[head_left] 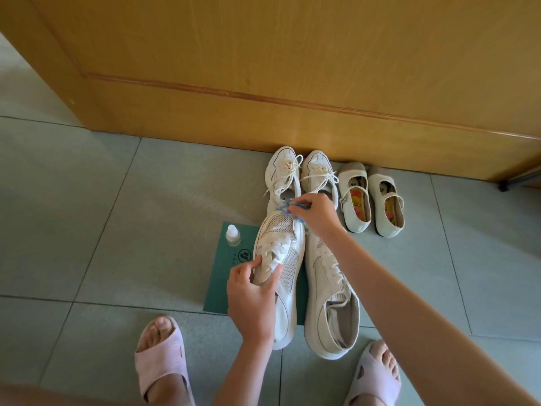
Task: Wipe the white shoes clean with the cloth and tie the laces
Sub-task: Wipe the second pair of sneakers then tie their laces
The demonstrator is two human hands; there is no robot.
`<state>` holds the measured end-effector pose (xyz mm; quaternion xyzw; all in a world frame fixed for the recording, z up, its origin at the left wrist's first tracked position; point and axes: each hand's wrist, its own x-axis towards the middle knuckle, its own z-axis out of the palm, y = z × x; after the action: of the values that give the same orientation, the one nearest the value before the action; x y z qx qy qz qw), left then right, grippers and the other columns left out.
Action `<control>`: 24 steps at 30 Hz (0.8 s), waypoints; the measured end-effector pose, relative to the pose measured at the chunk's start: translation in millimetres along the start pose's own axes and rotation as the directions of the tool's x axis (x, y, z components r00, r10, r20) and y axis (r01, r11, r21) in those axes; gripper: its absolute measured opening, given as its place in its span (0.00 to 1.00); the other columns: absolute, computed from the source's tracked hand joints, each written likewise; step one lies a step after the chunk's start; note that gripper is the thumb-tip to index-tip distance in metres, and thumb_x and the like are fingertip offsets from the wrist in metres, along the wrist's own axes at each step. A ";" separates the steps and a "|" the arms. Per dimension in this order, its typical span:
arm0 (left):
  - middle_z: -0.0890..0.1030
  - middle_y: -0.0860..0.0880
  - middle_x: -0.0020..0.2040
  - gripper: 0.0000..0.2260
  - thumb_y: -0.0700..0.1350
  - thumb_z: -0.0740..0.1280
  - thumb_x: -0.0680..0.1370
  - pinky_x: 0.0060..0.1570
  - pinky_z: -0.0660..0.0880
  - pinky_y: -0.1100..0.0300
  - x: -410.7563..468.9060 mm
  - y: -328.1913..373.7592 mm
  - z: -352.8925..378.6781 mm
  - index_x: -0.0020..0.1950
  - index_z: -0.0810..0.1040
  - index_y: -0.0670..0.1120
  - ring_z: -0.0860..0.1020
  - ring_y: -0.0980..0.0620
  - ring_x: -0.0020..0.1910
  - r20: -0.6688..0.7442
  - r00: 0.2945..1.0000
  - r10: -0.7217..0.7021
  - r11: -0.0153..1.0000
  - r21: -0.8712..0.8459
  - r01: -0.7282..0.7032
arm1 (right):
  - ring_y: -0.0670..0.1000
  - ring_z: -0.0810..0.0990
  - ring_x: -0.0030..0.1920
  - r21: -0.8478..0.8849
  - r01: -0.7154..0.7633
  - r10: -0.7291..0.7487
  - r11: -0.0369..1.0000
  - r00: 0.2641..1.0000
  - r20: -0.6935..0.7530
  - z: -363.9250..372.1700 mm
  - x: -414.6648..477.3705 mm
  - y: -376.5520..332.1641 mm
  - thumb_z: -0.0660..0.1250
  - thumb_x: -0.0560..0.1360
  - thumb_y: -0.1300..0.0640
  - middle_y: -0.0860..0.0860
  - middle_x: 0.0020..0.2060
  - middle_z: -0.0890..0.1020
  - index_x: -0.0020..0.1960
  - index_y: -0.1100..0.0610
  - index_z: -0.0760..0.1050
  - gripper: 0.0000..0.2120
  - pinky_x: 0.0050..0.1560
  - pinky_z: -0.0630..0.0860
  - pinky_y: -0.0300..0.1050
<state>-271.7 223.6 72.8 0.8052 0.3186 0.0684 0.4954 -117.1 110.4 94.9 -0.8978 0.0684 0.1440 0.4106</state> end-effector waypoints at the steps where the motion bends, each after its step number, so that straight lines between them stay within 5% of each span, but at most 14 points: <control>1: 0.76 0.59 0.47 0.15 0.58 0.73 0.68 0.37 0.69 0.61 -0.4 -0.4 0.6 0.51 0.80 0.54 0.76 0.56 0.48 0.000 1.000 0.001 1.000 0.005 -0.001 | 0.50 0.76 0.39 0.023 -0.006 0.007 1.000 1.000 -0.019 0.7 -4.5 1.3 0.69 0.73 0.59 0.55 0.41 0.82 0.53 0.60 0.81 0.10 0.36 0.70 0.38; 10: 0.75 0.58 0.49 0.16 0.56 0.75 0.67 0.36 0.71 0.61 -8.1 0.1 17.5 0.51 0.81 0.52 0.70 0.59 0.49 -0.032 0.997 0.064 0.995 0.084 -0.062 | 0.46 0.75 0.36 0.023 0.028 -0.027 0.999 0.998 -0.051 -13.0 13.6 -13.6 0.70 0.73 0.59 0.54 0.43 0.82 0.53 0.61 0.80 0.10 0.32 0.70 0.30; 12: 0.75 0.58 0.49 0.16 0.56 0.75 0.67 0.37 0.71 0.62 -8.1 -0.7 19.1 0.51 0.81 0.52 0.69 0.60 0.49 -0.044 0.997 0.065 0.994 0.086 -0.061 | 0.44 0.76 0.37 -0.007 0.098 -0.098 0.995 0.993 0.059 -2.3 18.6 -28.1 0.71 0.72 0.60 0.53 0.44 0.82 0.54 0.61 0.80 0.11 0.32 0.69 0.26; 16: 0.73 0.59 0.48 0.16 0.55 0.76 0.66 0.37 0.72 0.62 -8.2 -1.8 20.2 0.51 0.81 0.52 0.70 0.59 0.49 -0.055 0.997 0.056 0.996 0.068 -0.052 | 0.48 0.76 0.42 -0.236 0.154 -0.090 0.960 0.961 0.263 22.6 23.0 -26.9 0.72 0.71 0.60 0.56 0.49 0.82 0.53 0.61 0.80 0.11 0.38 0.70 0.35; 20: 0.74 0.58 0.48 0.16 0.56 0.76 0.66 0.37 0.73 0.60 -8.5 -3.1 23.2 0.50 0.81 0.52 0.71 0.58 0.49 -0.073 0.995 0.062 0.996 0.074 -0.057 | 0.45 0.72 0.35 -0.286 0.106 -0.057 0.952 0.983 0.173 19.5 28.3 -14.6 0.71 0.73 0.57 0.52 0.43 0.78 0.52 0.60 0.80 0.09 0.30 0.64 0.33; 24: 0.73 0.59 0.49 0.16 0.56 0.76 0.66 0.36 0.75 0.59 -8.1 -5.8 23.5 0.50 0.81 0.53 0.72 0.57 0.50 -0.074 0.995 0.073 0.996 0.061 -0.068 | 0.49 0.75 0.39 -0.280 0.006 0.023 0.960 0.995 0.101 10.7 38.0 -1.4 0.70 0.73 0.59 0.53 0.42 0.80 0.52 0.61 0.81 0.10 0.36 0.70 0.40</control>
<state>-270.7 202.9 57.8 0.8269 0.3105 0.1069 0.4565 -82.9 119.3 77.3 -0.9378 0.0300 0.2003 0.2819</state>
